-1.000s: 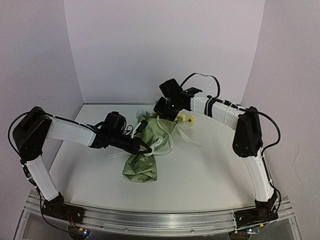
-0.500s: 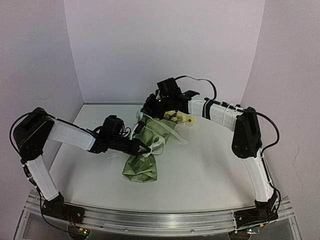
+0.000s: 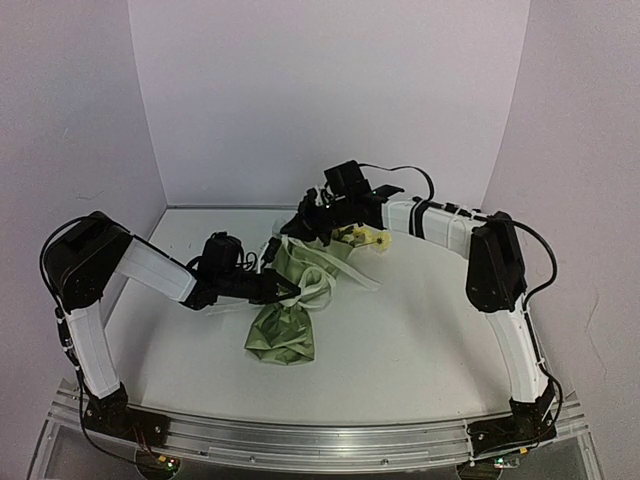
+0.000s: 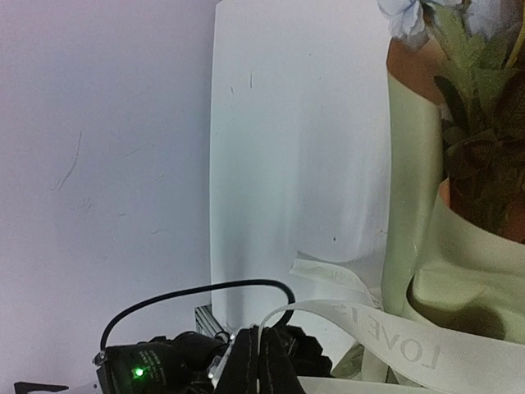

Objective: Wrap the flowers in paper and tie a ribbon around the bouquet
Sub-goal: Cross the half-tied ribbon over the folded bouquet.

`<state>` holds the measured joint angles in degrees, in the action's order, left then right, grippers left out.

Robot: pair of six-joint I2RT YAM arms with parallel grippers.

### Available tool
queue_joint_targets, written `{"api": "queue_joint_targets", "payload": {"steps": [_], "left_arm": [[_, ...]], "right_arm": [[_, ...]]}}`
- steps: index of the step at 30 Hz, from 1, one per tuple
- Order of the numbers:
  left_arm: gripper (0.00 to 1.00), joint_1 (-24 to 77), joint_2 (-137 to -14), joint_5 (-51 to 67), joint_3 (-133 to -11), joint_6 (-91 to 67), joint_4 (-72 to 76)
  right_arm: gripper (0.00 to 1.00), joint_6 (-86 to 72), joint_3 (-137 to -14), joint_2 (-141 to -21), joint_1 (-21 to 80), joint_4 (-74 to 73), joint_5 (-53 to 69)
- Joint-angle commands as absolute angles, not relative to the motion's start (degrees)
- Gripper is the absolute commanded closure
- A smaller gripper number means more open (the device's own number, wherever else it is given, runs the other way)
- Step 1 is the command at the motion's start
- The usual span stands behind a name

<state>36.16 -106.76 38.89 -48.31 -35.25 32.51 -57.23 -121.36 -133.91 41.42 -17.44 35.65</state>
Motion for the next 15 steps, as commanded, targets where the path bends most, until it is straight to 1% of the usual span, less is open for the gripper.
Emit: {"api": "queue_joint_targets", "payload": {"steps": [1,4,9,12,15], "left_arm": [[0.97,35.04,-108.48,42.66,-49.26,-40.25,40.16],[0.96,34.81,-108.43,42.81,-49.15,-40.25,39.96],[0.96,34.81,-107.08,42.18,-48.14,-38.6,38.49],[0.97,34.88,-105.89,41.42,-46.76,-36.76,36.99],[0.97,35.68,-103.32,39.41,-46.7,-31.95,33.6]], "right_arm": [[1.0,-55.25,-122.73,-133.73,41.94,-15.55,40.84],[1.0,-54.67,-122.69,-134.28,42.1,-16.68,40.79],[1.0,-50.15,-119.53,-131.28,42.06,-21.47,29.46],[1.0,-48.43,-121.46,-130.88,42.11,-24.53,22.15],[1.0,-48.45,-125.03,-132.04,42.1,-26.25,18.39]]}}
